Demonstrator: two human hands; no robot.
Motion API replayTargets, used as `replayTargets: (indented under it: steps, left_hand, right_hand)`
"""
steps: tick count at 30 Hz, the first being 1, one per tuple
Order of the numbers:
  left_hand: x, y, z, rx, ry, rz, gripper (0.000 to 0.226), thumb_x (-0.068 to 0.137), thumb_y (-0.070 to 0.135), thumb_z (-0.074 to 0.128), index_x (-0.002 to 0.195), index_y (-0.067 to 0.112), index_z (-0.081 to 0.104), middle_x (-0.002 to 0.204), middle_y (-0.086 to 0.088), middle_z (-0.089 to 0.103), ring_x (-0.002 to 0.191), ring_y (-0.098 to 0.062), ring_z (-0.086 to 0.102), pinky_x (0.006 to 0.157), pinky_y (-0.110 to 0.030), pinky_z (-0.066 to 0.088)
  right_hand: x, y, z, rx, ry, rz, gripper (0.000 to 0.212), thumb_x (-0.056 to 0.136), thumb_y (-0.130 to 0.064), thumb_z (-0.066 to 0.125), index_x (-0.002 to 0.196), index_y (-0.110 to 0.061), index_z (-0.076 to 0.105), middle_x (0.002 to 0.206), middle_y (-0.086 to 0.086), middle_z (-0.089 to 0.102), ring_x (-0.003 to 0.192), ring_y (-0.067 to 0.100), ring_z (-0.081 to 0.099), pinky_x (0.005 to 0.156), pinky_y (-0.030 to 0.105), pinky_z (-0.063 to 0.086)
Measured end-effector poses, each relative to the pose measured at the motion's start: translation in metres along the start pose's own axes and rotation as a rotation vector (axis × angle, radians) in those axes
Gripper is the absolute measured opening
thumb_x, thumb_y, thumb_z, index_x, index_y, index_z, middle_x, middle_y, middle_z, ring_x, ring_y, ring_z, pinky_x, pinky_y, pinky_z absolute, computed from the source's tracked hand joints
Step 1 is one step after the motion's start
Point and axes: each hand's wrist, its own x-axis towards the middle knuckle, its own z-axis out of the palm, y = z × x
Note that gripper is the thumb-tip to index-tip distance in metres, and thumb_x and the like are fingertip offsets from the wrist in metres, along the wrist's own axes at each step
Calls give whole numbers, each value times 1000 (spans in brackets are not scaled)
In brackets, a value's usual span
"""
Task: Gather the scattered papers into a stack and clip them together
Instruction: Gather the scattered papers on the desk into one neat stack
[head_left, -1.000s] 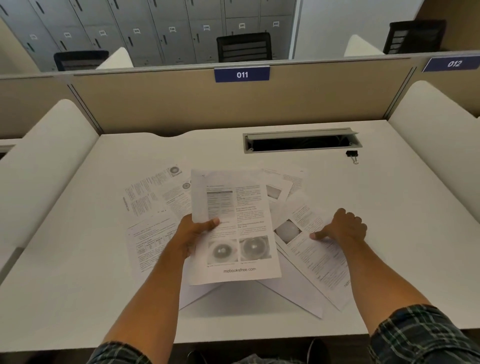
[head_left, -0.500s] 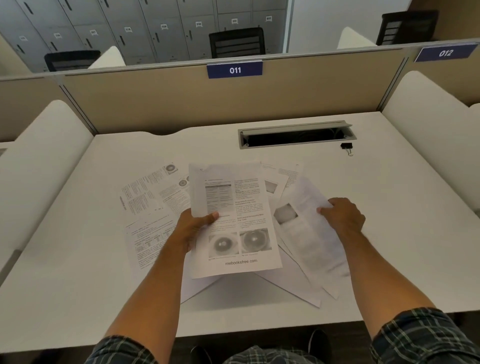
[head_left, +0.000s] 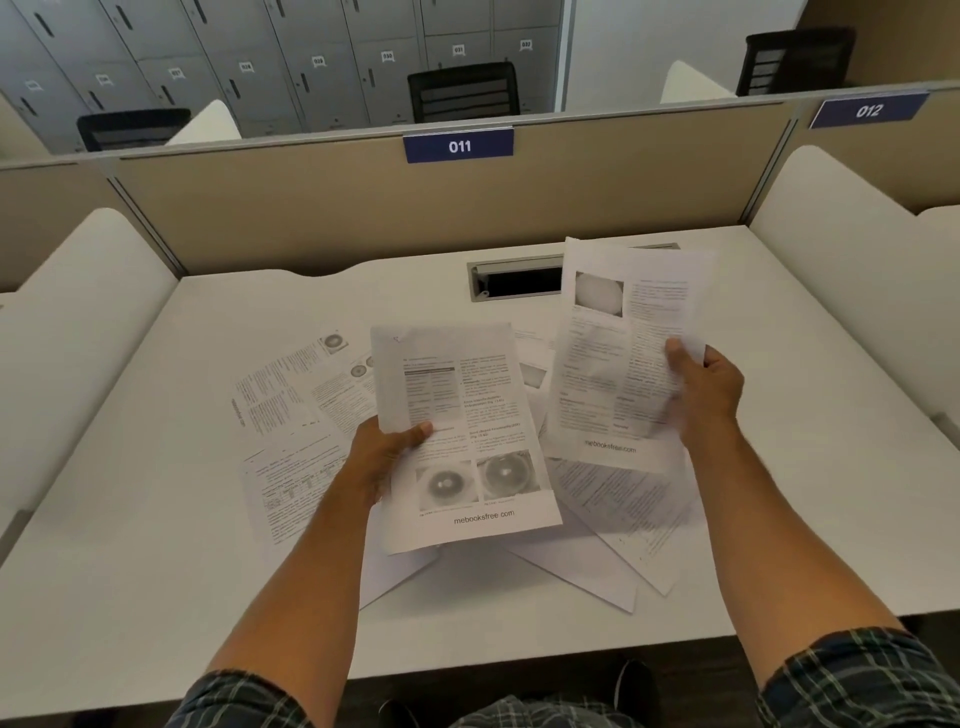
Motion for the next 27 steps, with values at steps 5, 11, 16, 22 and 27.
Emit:
replayTargets:
  steps: [5, 11, 16, 22, 27]
  left_hand:
    - [1, 8, 10, -9, -45, 32, 50, 71, 26, 92, 117, 19, 73, 109, -3, 81, 95, -22, 80, 70, -32, 65]
    - [2, 15, 17, -29, -60, 23, 53, 73, 25, 88, 121, 13, 71, 112, -8, 80, 101, -29, 78, 82, -44, 65]
    - [2, 20, 19, -25, -30, 8, 46, 84, 22, 84, 127, 11, 69, 112, -9, 80, 103, -30, 77, 85, -46, 65]
    - [-5, 30, 23, -8, -19, 8, 47, 90, 32, 79, 129, 8, 69, 115, -11, 79, 106, -31, 76, 95, -53, 60]
    - [-7, 39, 26, 36, -6, 30, 53, 100, 53, 60, 128, 9, 70, 117, -11, 78, 106, -29, 76, 88, -46, 63]
  right_hand:
    - [-15, 8, 17, -115, -280, -11, 9, 89, -31, 84, 94, -23, 84, 97, 3, 83, 86, 22, 81, 72, 38, 67]
    - [-33, 23, 42, -160, -436, 13, 16, 91, -26, 83, 104, -17, 82, 104, 7, 82, 93, 30, 80, 82, 45, 65]
    - [-44, 29, 59, -157, -427, 36, 18, 89, -27, 84, 104, -17, 81, 102, 3, 83, 91, 27, 81, 76, 41, 67]
    - [-51, 27, 78, -165, -421, 63, 23, 87, -26, 85, 103, -11, 79, 101, 2, 83, 89, 26, 81, 77, 42, 67]
    - [-56, 24, 82, -119, -466, 54, 28, 91, -27, 82, 112, -10, 76, 107, 2, 82, 96, 27, 80, 79, 41, 66]
